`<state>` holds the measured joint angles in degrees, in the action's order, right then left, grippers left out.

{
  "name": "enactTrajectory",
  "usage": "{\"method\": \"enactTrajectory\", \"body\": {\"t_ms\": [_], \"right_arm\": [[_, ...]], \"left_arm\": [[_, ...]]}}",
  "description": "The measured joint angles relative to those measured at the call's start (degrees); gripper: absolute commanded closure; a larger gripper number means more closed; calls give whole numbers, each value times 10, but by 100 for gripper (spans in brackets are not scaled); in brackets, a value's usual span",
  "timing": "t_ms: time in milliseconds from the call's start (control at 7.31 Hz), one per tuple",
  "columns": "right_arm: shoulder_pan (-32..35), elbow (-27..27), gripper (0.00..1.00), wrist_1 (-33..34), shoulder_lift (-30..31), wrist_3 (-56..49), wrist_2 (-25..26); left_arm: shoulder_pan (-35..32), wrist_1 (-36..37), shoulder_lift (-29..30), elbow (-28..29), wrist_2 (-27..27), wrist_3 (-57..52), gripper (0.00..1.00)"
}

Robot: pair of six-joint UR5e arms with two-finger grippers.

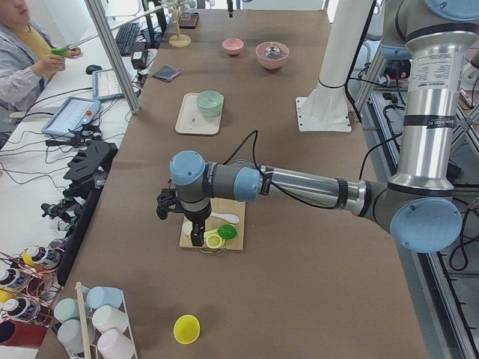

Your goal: Stack pink bowl on green and place spoon

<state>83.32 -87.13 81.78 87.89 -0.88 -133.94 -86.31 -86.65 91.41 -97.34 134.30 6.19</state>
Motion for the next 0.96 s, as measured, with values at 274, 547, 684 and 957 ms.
{"method": "enactTrajectory", "body": {"t_ms": [274,547,684,957], "right_arm": [[0,-1,0,0,0,0,-1],[0,-1,0,0,0,0,-1],[0,-1,0,0,0,0,-1],[0,0,0,0,0,0,-1]], "left_arm": [[1,-1,0,-1,0,0,2],[9,-3,0,-2,-1,-3,2],[13,-5,-1,-3,-1,-4,2],[16,-7,-1,-4,-2,-4,2]]}}
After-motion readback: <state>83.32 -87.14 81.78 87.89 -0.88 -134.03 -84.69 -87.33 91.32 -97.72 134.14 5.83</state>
